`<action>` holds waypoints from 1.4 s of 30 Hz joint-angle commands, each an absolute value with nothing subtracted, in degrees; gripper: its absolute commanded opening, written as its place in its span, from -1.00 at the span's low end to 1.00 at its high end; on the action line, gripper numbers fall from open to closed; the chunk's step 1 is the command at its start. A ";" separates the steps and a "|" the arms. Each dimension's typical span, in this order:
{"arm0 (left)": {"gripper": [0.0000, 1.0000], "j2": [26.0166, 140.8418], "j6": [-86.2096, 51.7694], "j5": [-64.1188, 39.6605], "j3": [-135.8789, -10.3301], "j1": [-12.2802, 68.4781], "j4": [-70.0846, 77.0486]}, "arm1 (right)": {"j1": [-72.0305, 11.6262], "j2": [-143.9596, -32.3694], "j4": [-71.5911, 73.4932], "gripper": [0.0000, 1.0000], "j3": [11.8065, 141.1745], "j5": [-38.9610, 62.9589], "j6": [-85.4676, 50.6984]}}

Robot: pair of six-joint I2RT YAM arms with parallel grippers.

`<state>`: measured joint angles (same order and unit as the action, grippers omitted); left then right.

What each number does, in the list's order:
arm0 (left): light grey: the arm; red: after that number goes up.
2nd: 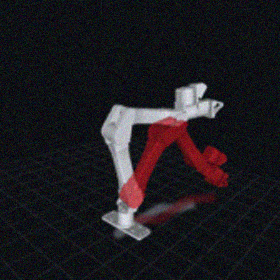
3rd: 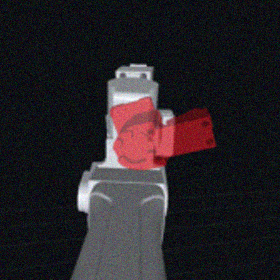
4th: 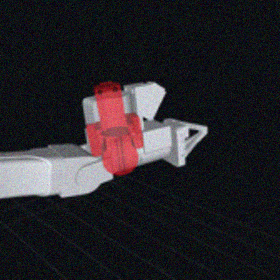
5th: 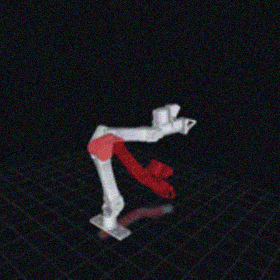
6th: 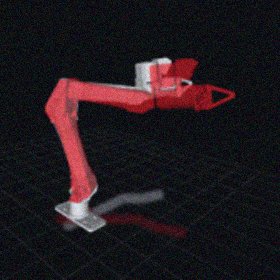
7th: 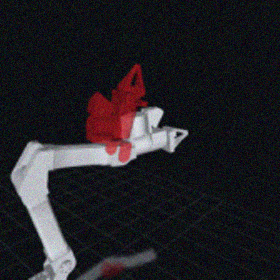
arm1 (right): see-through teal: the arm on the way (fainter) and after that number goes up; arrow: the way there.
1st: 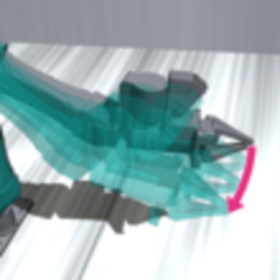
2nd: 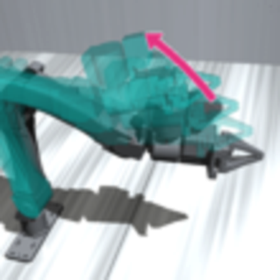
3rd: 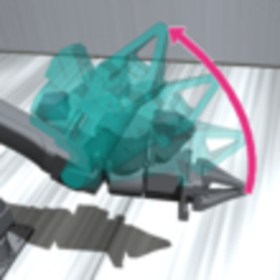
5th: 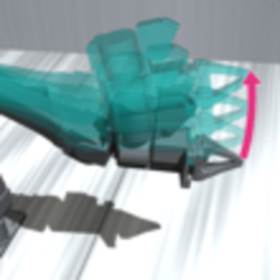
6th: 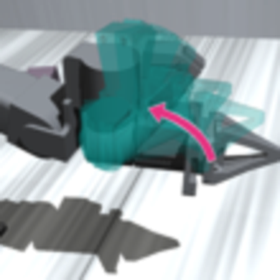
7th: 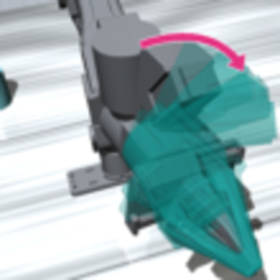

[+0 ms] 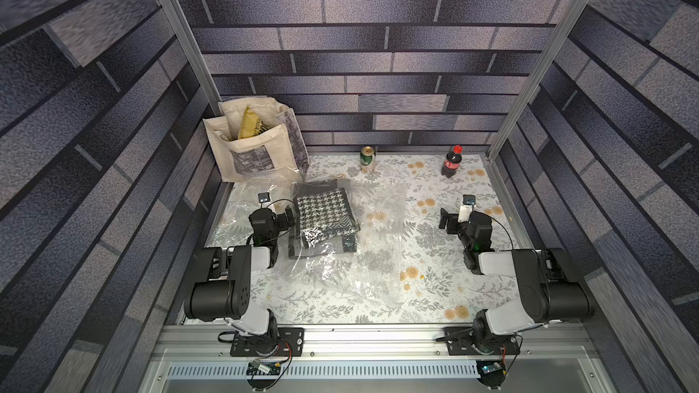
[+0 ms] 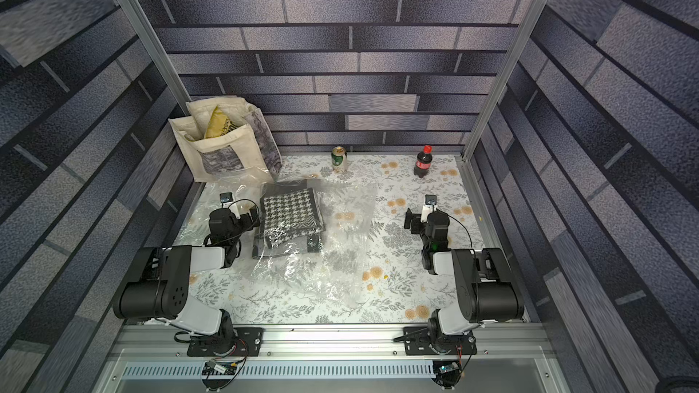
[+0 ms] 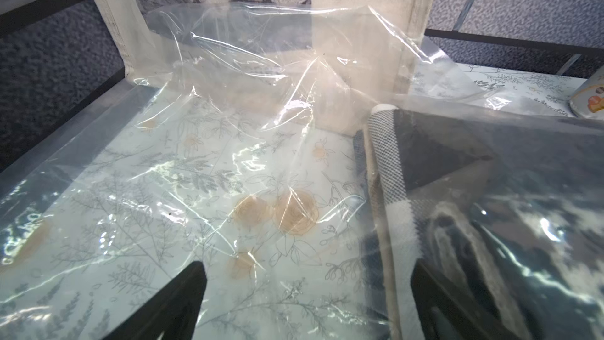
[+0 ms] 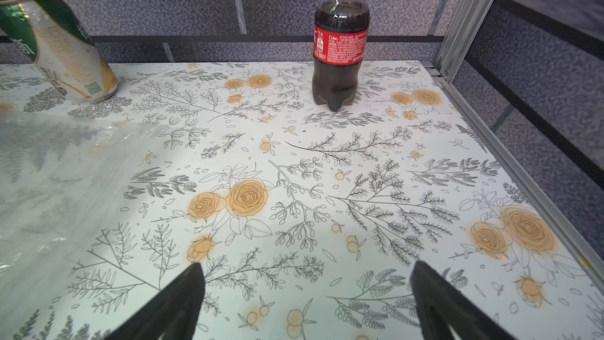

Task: Take the scarf out of the vacuum bag
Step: Open the vacuum bag at the center of the board.

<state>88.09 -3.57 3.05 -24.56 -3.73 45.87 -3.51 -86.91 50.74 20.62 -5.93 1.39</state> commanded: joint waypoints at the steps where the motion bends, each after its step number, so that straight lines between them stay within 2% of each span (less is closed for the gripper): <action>1: 1.00 88.42 -3.17 2.81 -24.38 -3.69 46.32 | -3.50 -87.19 50.05 1.00 21.21 -6.40 1.01; 31: 1.00 88.33 -3.60 1.12 -24.39 -4.53 46.24 | -3.46 -87.24 50.01 1.00 21.31 -6.44 1.05; 35: 1.00 86.42 -4.90 5.21 -26.05 -4.16 42.07 | -3.42 -87.23 49.32 1.00 21.65 -6.16 1.03; 38: 1.00 82.36 -6.74 10.77 -29.26 -4.17 32.02 | -3.42 -87.14 49.63 1.00 21.44 -6.80 0.81; 42: 1.00 77.46 -9.90 17.18 -29.09 -4.66 26.27 | -3.54 -86.71 49.44 1.00 21.42 -7.93 0.66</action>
